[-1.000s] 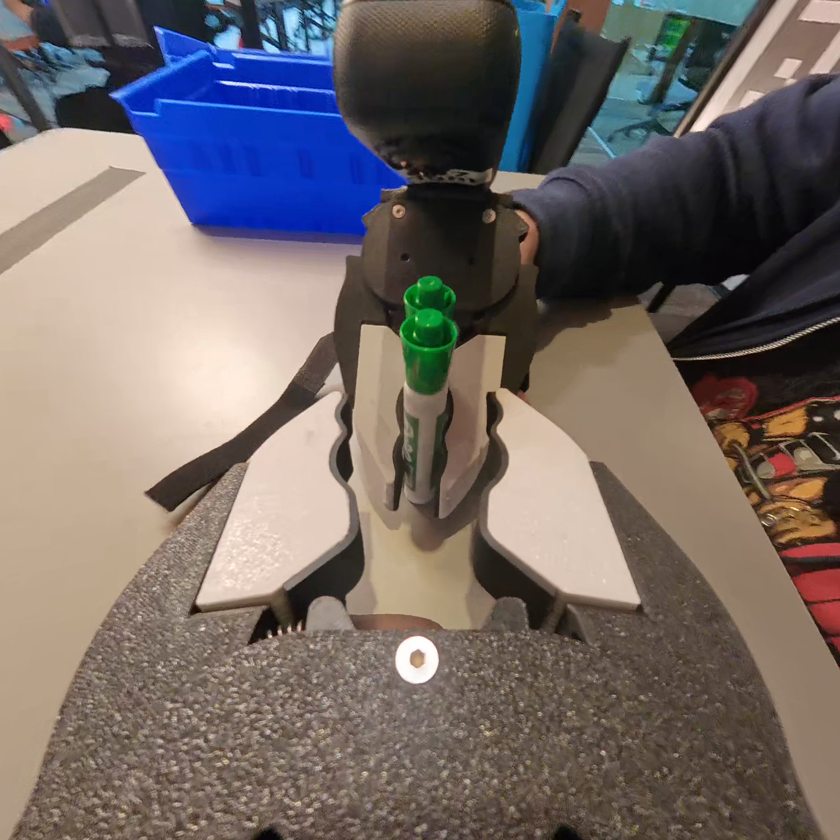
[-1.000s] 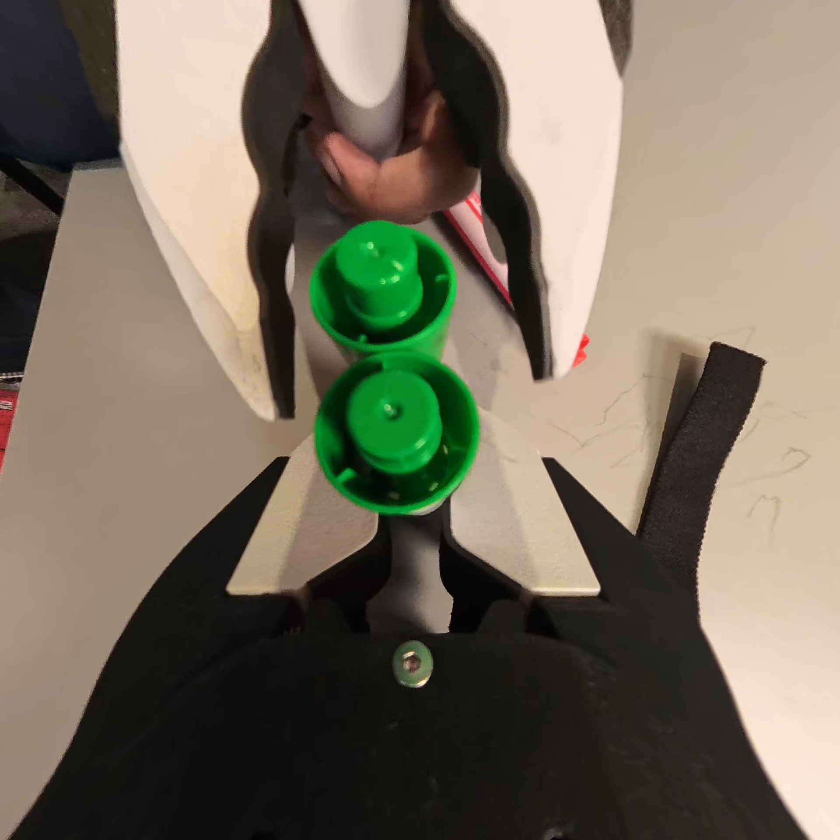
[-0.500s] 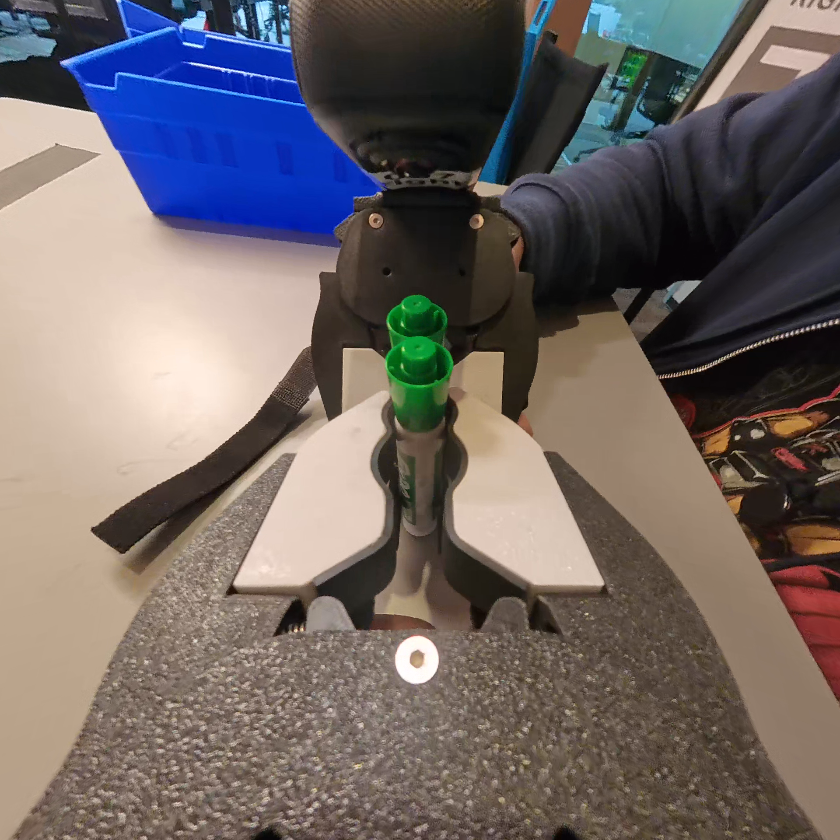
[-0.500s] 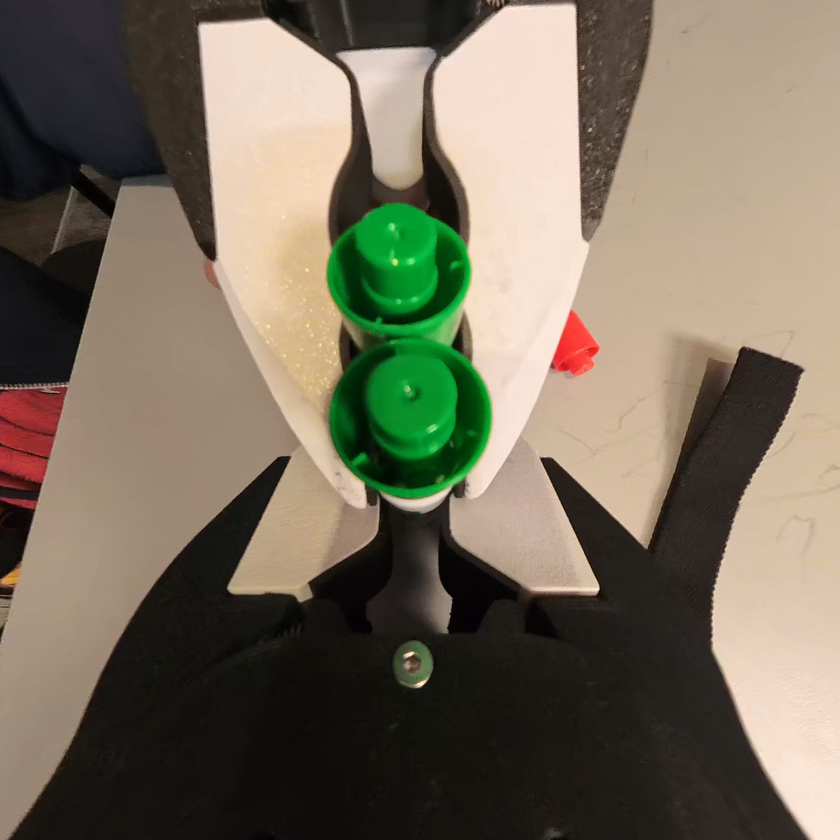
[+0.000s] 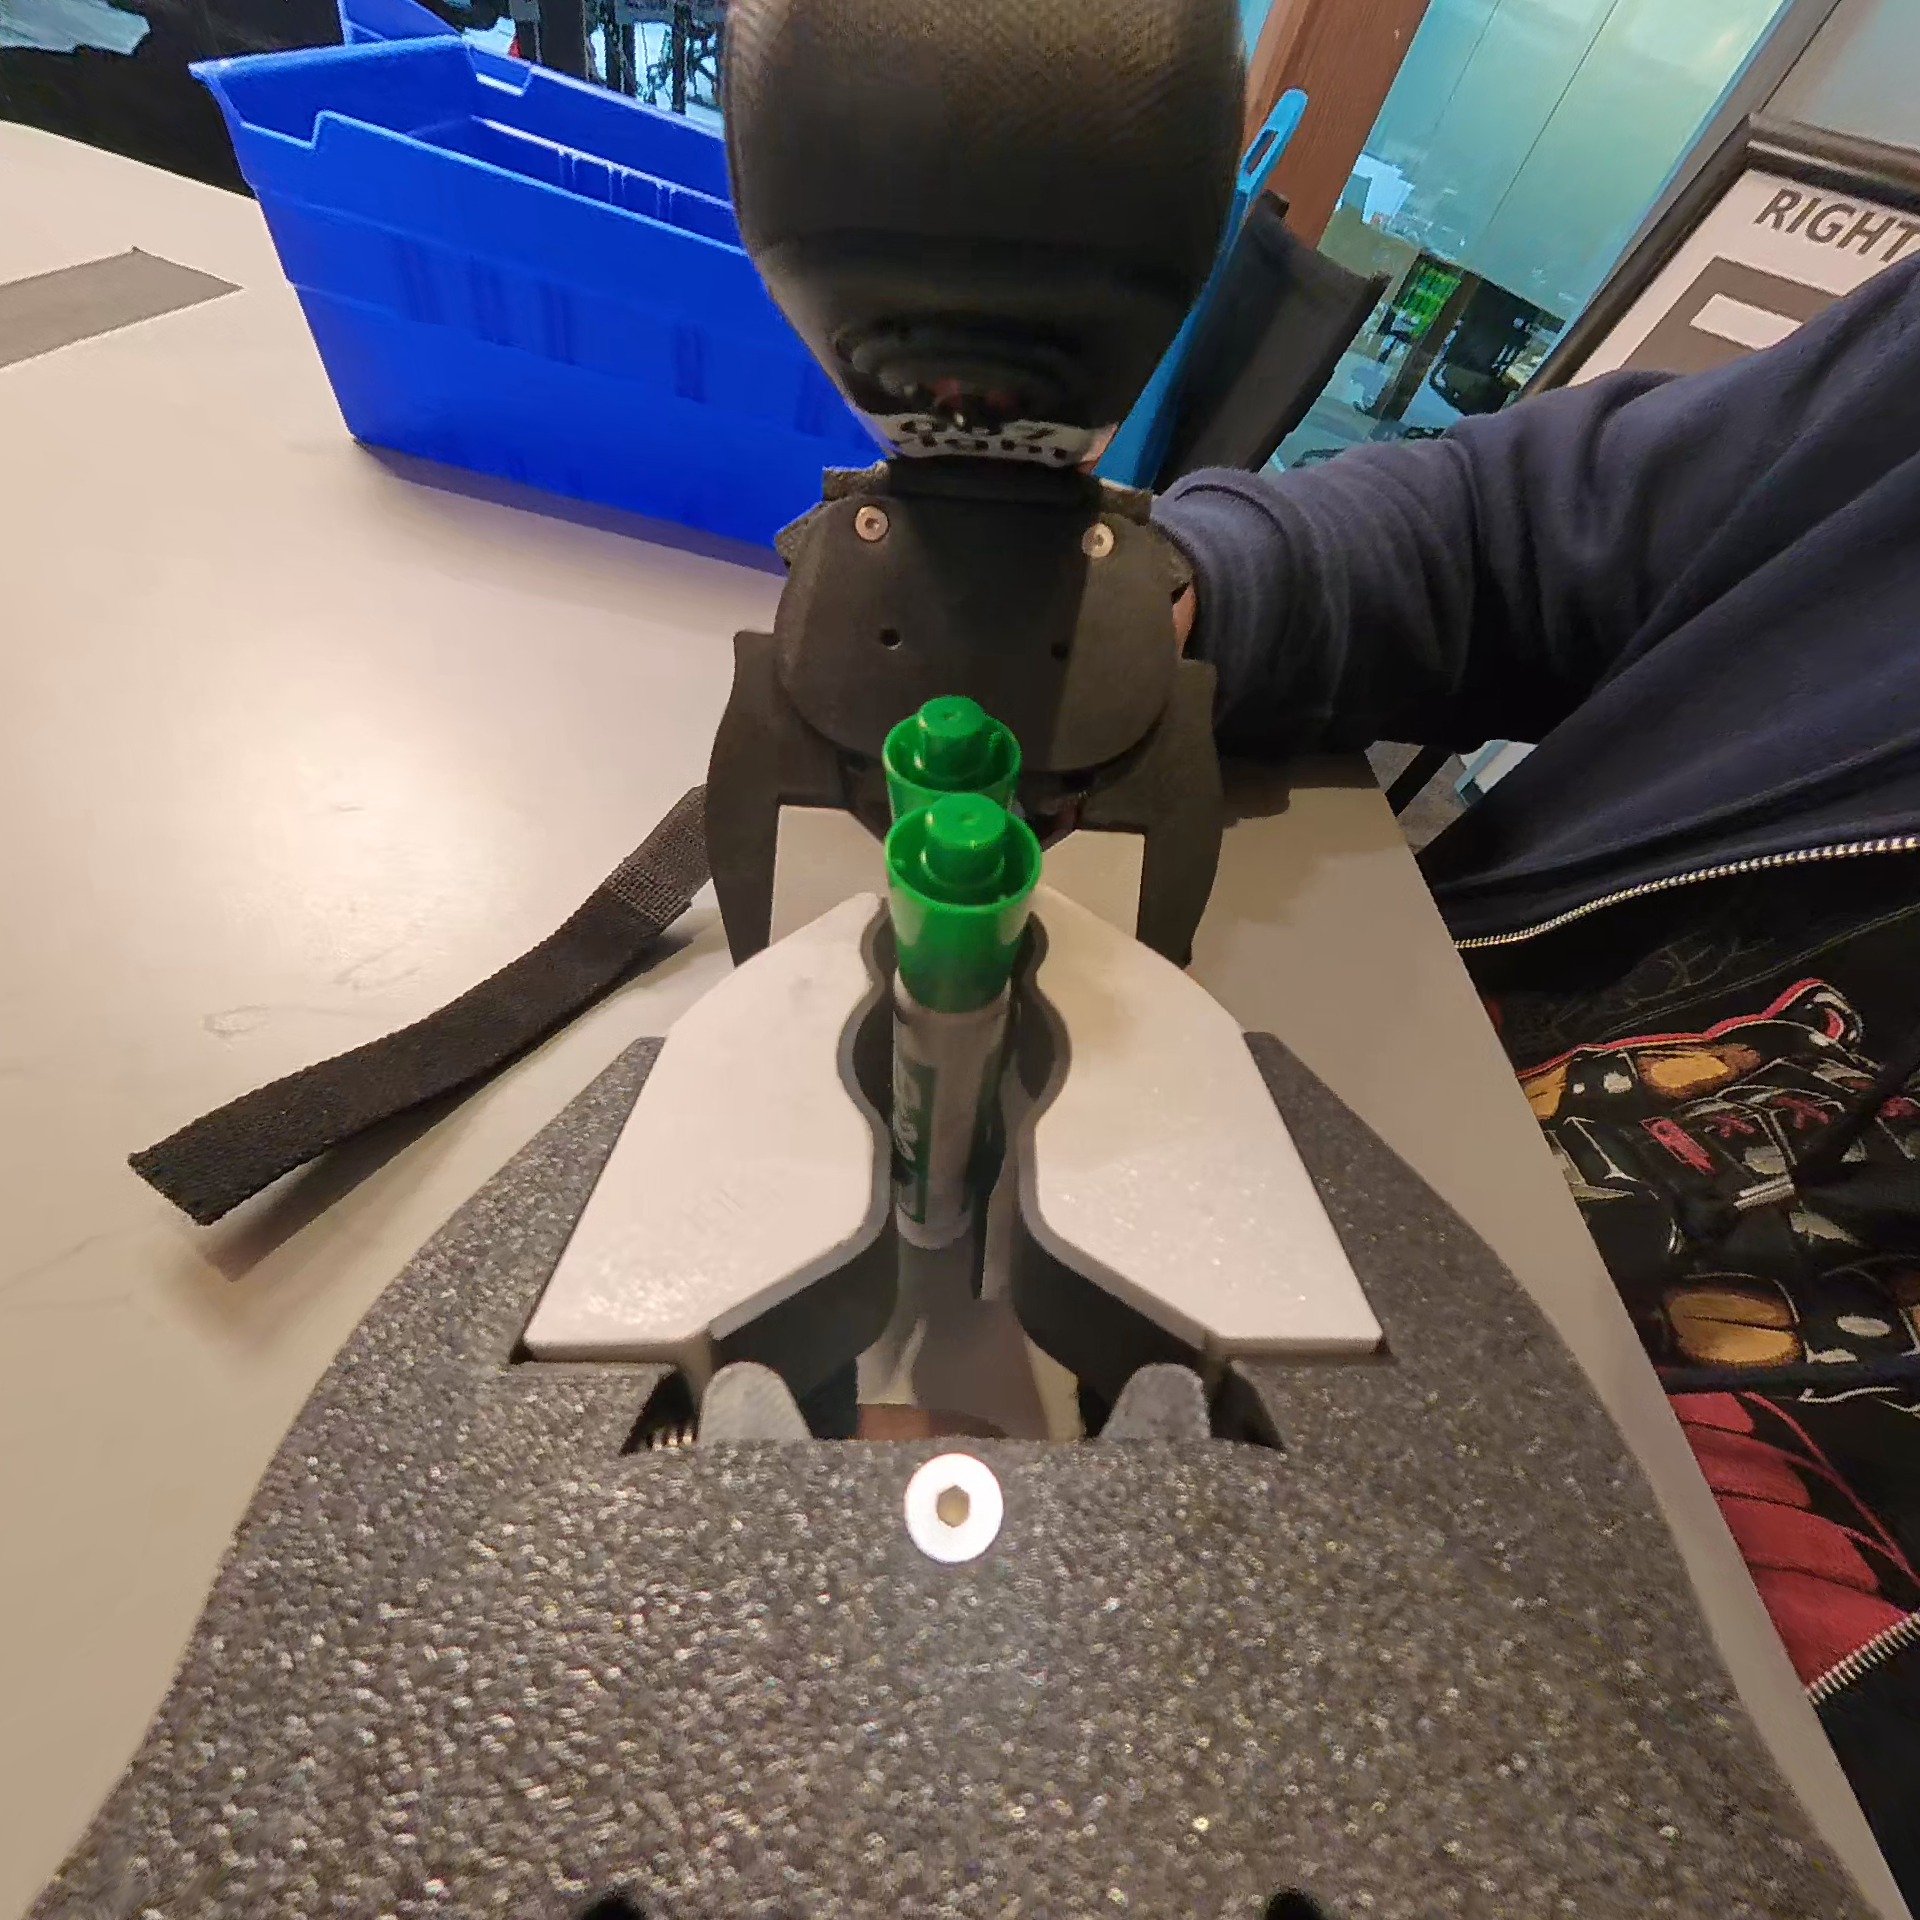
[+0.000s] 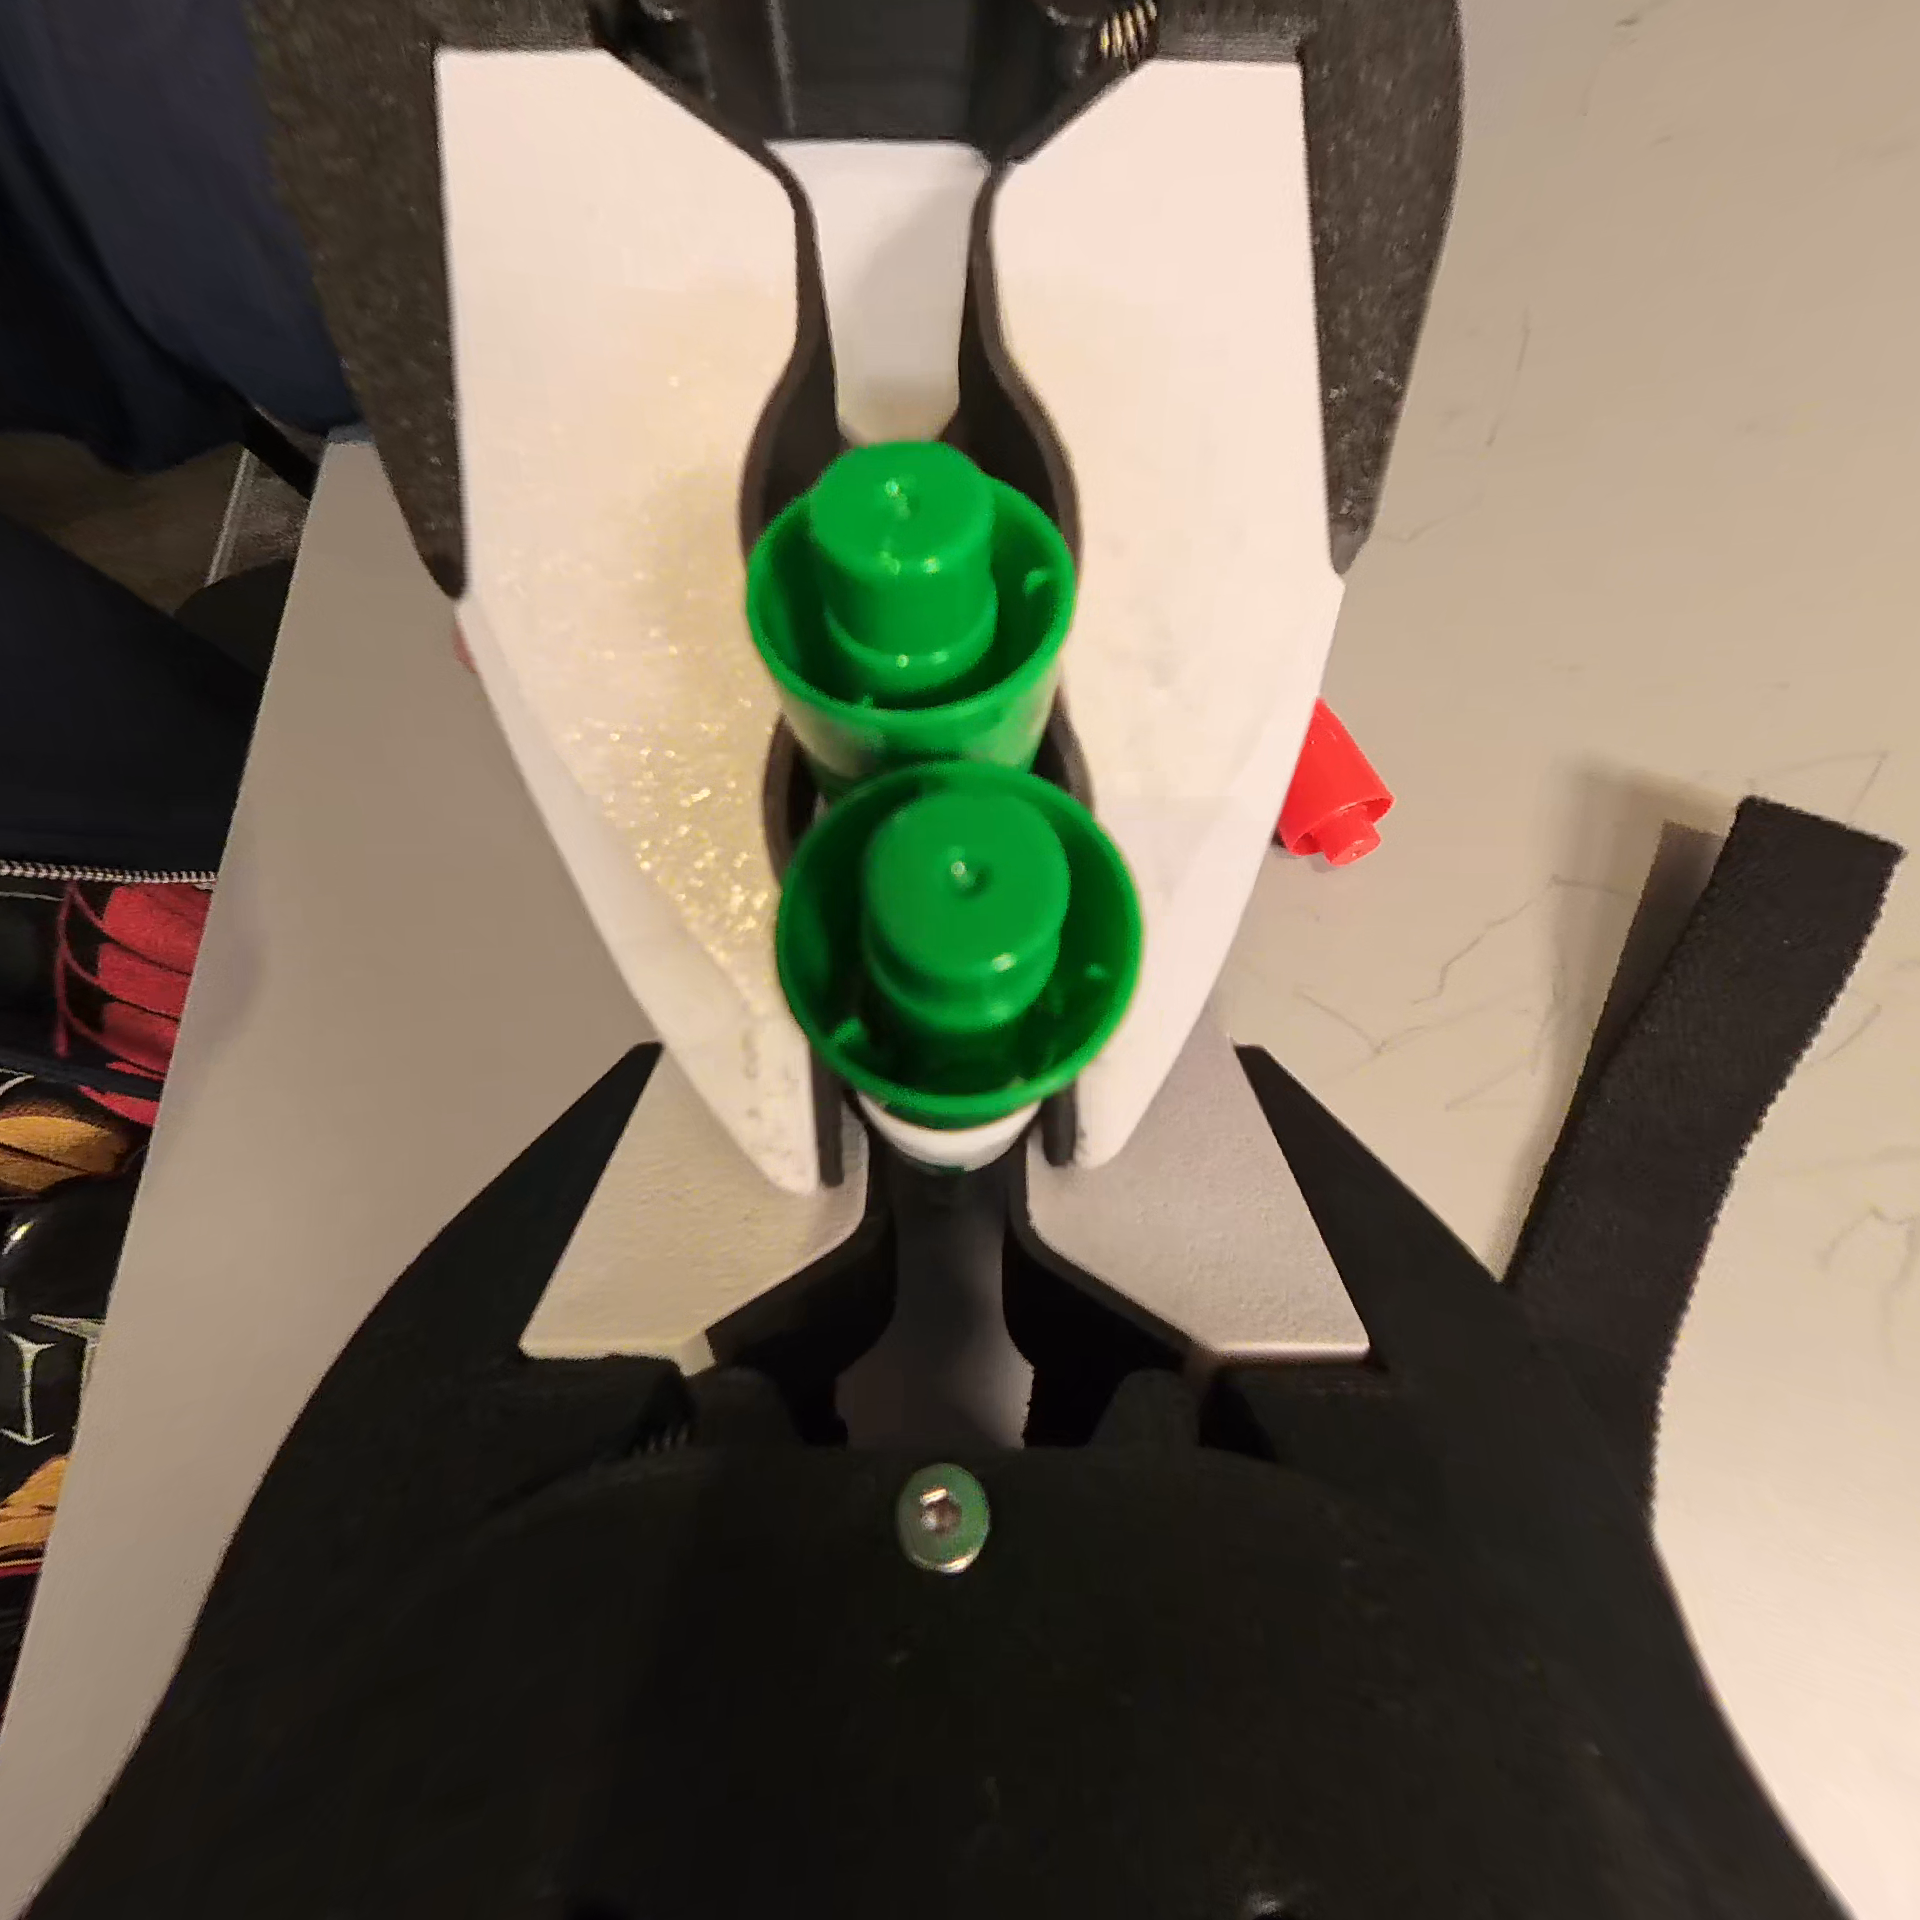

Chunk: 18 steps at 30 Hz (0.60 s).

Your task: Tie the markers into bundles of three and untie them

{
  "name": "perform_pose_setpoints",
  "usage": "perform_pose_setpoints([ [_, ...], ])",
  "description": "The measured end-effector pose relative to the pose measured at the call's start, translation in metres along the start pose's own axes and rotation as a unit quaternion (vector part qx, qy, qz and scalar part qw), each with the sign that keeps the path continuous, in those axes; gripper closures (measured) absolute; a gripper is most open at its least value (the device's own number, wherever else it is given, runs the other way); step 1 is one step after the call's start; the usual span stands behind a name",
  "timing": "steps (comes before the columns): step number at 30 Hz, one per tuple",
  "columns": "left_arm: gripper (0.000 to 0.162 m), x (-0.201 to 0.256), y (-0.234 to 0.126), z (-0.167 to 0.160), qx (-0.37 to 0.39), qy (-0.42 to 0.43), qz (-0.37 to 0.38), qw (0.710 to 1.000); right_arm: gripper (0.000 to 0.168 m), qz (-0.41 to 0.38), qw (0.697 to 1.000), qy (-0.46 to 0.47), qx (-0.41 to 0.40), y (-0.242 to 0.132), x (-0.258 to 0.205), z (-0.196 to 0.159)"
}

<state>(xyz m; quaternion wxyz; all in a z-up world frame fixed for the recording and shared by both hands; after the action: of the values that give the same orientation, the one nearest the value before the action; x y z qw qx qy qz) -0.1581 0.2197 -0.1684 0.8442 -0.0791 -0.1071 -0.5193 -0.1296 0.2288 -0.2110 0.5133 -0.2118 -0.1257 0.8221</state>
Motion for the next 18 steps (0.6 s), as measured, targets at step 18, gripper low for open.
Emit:
perform_pose_setpoints([
  [18,0.144,-0.011,-0.005,0.011,0.061,-0.088,0.044,0.993,0.143,-0.023,0.998,0.016,0.051,-0.003,0.004,0.009],
])
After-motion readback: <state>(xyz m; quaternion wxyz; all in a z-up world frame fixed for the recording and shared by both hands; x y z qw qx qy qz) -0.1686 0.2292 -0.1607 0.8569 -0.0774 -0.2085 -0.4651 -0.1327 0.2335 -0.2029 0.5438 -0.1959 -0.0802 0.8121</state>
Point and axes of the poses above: each gripper's, where its closed fingertips meet, y out along the fingers, z out of its top, x = y × z across the jaws, the point moved 5 cm from there along -y, back along the fingers, and after that the axes turned 15 degrees about x, right-handed, at the moved point
